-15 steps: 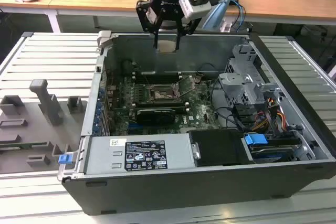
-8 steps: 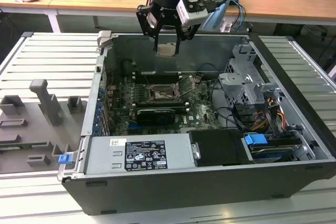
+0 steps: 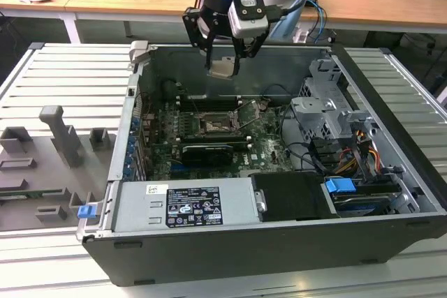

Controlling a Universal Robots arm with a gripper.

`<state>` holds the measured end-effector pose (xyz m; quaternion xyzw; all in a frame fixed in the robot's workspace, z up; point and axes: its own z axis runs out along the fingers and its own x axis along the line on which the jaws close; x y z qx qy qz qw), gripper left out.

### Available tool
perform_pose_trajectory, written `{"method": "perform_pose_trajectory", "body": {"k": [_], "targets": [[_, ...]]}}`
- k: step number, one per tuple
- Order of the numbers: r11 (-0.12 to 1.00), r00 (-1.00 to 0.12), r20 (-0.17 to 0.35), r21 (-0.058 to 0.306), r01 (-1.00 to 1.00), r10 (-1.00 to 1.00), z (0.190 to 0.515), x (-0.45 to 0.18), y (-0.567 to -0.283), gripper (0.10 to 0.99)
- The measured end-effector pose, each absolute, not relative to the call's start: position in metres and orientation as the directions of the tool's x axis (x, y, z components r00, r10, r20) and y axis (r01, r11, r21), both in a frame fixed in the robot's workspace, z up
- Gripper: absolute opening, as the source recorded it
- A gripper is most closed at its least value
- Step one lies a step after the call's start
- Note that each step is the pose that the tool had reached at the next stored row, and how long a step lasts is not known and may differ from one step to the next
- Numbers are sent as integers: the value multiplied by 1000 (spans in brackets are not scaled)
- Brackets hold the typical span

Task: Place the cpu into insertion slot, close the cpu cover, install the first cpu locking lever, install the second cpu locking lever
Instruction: 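Place the cpu into insertion slot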

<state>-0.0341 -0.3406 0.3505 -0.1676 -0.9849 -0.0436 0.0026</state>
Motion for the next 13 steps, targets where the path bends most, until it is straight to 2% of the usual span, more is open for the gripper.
{"method": "perform_pose_trajectory", "body": {"k": [13], "targets": [[915, -919, 20, 85, 395, 395, 349, -34, -341, 529]]}}
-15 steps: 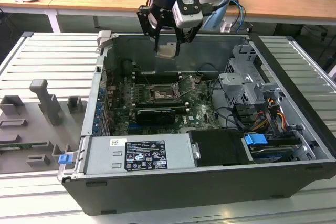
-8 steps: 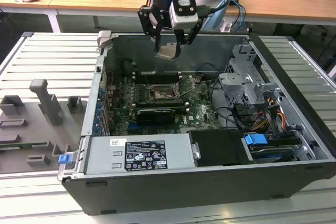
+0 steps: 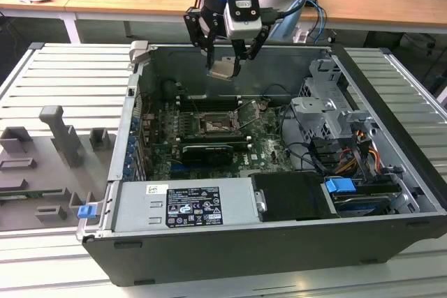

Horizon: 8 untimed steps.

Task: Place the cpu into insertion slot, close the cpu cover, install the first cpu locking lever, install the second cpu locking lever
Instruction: 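Place the cpu into insertion slot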

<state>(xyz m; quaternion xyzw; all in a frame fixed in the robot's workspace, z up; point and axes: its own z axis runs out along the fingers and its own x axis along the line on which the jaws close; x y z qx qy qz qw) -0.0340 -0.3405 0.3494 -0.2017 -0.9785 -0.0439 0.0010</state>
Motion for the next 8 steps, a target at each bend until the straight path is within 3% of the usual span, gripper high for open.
{"method": "perform_pose_trajectory", "body": {"k": [8], "targets": [[905, -909, 20, 85, 417, 417, 347, -34, -341, 529]]}}
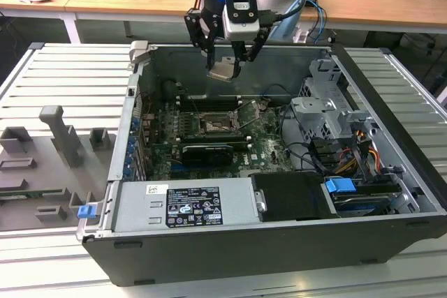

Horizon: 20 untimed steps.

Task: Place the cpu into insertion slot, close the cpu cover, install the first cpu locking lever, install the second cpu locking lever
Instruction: 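Place the cpu into insertion slot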

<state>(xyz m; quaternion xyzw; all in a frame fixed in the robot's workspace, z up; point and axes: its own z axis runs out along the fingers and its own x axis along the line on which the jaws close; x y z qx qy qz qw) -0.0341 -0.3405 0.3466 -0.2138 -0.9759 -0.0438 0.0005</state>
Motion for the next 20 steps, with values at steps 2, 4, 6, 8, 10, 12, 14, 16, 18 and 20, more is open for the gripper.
{"method": "perform_pose_trajectory", "body": {"k": [2, 4, 6, 8, 10, 12, 14, 16, 18, 20], "targets": [[905, -909, 20, 85, 417, 417, 346, -34, -341, 529], [905, -909, 20, 85, 417, 417, 345, -34, -341, 529], [904, -908, 20, 85, 418, 418, 345, -34, -341, 529], [903, -907, 20, 85, 421, 421, 345, -34, -341, 529], [898, -902, 20, 85, 431, 431, 345, -34, -341, 529], [894, -898, 20, 85, 440, 440, 345, -34, -341, 529], [890, -894, 20, 85, 448, 448, 345, -34, -341, 529], [884, -888, 20, 85, 459, 460, 345, -34, -341, 529], [876, -880, 20, 85, 475, 475, 345, -34, -341, 529], [869, -873, 20, 85, 487, 487, 345, -34, -341, 529]]}}
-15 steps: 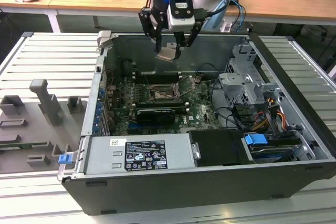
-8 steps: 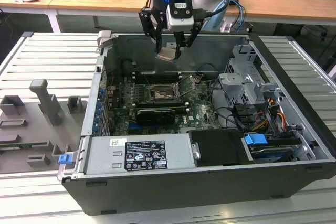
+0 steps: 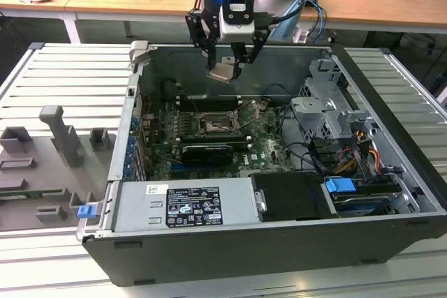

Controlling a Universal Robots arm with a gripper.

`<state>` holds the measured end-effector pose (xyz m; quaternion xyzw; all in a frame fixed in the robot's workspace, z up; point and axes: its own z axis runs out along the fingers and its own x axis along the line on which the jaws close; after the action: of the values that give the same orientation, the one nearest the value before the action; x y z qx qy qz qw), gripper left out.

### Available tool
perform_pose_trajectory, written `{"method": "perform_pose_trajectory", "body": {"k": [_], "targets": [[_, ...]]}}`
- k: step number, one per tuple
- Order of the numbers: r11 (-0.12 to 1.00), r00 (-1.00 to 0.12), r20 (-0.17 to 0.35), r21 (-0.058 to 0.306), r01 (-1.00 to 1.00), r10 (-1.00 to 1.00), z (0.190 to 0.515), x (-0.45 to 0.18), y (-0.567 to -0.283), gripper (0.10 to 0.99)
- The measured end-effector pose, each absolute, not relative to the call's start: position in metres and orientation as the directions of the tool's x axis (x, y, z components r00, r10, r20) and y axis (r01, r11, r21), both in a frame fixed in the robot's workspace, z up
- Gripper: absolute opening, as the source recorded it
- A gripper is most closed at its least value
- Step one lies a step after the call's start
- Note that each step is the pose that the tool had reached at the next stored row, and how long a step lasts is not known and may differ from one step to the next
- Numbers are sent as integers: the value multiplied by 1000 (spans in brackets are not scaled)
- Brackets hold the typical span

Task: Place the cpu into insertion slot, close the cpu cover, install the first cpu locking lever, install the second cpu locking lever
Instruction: 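Place the cpu into insertion slot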

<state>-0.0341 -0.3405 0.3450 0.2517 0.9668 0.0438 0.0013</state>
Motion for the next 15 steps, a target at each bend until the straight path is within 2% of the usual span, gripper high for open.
{"method": "perform_pose_trajectory", "body": {"k": [15], "targets": [[830, -834, 20, 85, 552, 552, 345, -34, -341, 529]]}}
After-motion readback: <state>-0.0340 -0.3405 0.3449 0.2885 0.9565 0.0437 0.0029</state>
